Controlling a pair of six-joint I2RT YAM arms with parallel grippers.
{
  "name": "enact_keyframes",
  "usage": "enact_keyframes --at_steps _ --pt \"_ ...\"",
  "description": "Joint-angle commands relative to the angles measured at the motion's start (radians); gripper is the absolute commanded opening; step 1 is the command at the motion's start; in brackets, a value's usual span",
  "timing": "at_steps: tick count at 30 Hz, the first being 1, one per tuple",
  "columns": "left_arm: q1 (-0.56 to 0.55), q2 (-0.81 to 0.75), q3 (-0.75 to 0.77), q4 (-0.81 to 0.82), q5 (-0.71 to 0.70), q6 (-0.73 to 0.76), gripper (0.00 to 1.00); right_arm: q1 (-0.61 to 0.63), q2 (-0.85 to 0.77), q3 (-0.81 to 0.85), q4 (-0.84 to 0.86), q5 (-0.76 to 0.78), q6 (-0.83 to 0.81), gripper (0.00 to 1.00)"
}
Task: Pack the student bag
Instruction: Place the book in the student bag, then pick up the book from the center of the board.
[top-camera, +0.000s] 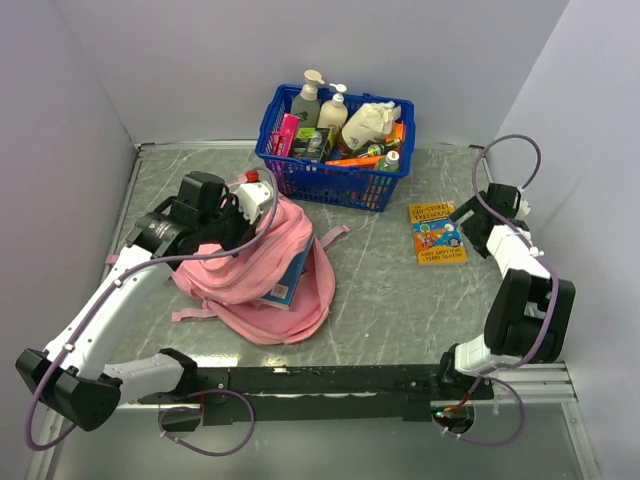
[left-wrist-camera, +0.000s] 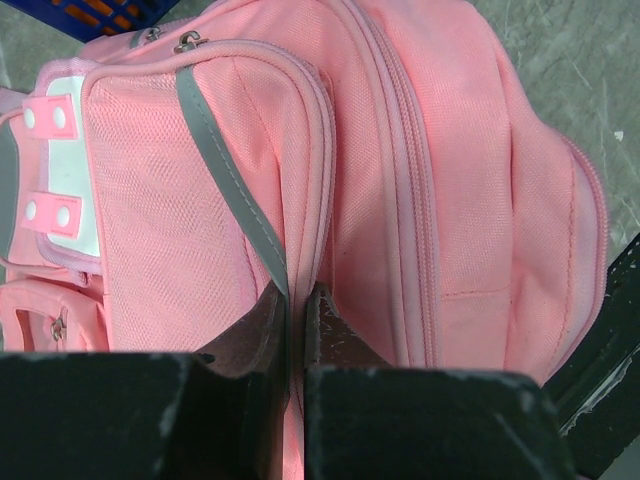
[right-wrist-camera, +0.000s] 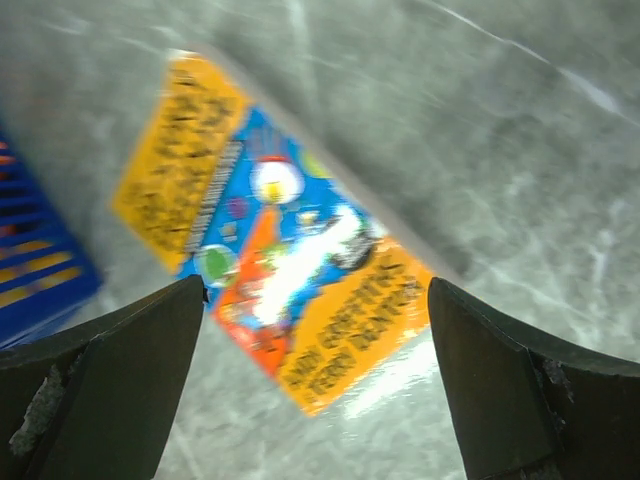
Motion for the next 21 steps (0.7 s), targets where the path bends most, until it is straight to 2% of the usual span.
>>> enact_keyframes --at_steps 1,11,13,15,21 --pt "0.013 -0.008 0.028 0.103 0.025 0.005 0.01 -0.022 0.083 0.090 -0.052 0.027 -0.046 1.00" --pt "0.031 0.012 0.057 0.089 0.042 0.008 0.02 -0.025 0.262 0.185 -0.065 -0.042 -0.048 1.00" --pt "0.038 0.015 0.063 0.087 0.044 0.005 0.02 -0.023 0.288 0.205 -0.071 -0.058 -0.045 0.98" --pt "0.041 0.015 0.068 0.087 0.048 0.001 0.02 -0.025 0.305 0.199 -0.043 -0.146 -0.030 0.93" --pt "0.051 0.015 0.077 0.089 0.050 -0.004 0.02 0.030 0.276 0.150 0.056 -0.254 0.006 0.82"
